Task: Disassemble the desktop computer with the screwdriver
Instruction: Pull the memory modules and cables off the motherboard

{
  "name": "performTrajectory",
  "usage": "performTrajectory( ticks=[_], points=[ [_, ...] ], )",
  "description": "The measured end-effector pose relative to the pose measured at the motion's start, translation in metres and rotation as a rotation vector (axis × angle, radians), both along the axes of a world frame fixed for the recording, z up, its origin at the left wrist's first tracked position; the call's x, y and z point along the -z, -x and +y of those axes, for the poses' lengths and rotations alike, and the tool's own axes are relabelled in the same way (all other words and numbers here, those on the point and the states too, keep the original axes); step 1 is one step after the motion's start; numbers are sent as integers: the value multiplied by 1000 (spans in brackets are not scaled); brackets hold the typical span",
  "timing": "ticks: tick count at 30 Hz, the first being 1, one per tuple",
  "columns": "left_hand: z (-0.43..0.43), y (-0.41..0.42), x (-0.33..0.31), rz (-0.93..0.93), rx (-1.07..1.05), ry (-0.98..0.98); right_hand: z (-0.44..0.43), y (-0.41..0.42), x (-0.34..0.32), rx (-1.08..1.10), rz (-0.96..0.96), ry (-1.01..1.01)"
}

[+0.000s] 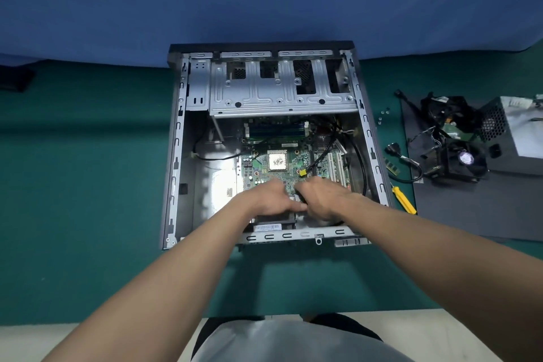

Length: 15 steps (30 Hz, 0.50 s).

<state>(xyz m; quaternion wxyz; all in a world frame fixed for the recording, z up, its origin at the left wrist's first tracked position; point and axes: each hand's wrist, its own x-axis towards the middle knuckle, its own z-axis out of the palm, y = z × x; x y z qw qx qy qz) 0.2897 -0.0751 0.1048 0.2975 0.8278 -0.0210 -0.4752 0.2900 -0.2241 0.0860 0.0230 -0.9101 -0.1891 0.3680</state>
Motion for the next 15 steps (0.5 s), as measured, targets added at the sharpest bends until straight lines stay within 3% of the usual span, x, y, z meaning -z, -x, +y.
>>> performTrajectory(
  ticks=[5,10,13,15],
  points=[
    [-7,7,-9,149,10,171,-18,-7,-6,151,173,-115],
    [19,11,-12,118,-345,318,-13,-5,-2,340,154,-244],
    [34,18,-12,101,-653,292,-7,1,0,44,60,-108],
    [42,24,-12,-32,-595,155,0,2,0,-90,-5,-61]
  ],
)
